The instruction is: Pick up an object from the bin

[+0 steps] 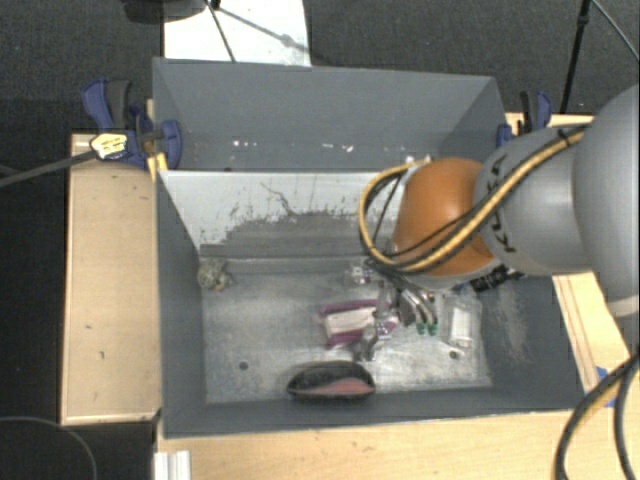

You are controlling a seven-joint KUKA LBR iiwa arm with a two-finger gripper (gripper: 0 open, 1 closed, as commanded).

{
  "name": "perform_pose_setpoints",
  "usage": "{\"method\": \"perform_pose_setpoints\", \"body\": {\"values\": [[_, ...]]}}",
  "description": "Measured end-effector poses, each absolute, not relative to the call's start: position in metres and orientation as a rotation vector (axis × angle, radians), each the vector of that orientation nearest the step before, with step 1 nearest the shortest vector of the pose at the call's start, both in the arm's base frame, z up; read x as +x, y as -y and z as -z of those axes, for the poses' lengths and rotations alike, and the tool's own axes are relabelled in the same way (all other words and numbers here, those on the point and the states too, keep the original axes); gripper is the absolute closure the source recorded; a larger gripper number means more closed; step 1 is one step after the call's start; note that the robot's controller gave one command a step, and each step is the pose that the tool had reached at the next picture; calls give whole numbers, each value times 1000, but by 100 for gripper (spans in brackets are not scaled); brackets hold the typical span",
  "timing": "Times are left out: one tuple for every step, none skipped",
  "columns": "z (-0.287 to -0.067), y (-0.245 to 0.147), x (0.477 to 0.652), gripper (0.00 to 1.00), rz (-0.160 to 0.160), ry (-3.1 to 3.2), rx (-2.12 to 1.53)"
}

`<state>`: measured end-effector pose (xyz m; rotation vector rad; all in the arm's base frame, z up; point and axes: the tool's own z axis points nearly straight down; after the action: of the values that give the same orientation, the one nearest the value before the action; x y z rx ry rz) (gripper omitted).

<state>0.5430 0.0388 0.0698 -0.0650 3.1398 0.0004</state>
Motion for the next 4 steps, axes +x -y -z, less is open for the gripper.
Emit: {"method": "perform_pose_setpoints", "body": {"values": [[-71,-38,544,0,-1,-3138,-57],[-72,-39,543,100,-1,-3144,-56],[-79,-39,544,100,-2,-3139,-50],[-84,-39,544,100,-2,-3137,-46]]}}
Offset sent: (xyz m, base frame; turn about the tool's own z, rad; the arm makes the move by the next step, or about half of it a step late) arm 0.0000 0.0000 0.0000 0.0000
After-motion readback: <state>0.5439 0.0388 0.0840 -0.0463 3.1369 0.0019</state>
